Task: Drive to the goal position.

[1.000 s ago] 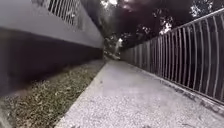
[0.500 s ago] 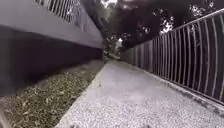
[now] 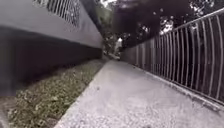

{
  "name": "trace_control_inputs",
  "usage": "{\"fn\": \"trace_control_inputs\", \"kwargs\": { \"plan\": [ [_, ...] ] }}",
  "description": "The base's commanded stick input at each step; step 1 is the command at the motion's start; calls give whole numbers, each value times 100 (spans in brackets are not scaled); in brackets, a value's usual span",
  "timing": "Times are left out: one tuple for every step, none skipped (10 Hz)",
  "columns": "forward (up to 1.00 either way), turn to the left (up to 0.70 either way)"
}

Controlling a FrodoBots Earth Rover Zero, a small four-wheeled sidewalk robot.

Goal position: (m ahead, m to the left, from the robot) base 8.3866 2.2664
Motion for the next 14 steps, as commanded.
{"fn": "trace_control_inputs", "kwargs": {
  "plan": [
    [50,0],
    [50,0],
    [50,0],
    [50,0],
    [50,0],
    [50,0],
    [50,0],
    [50,0],
    [50,0],
    [50,0],
    [50,0],
    [50,0],
    [50,0],
    [50,0]
  ]
}}
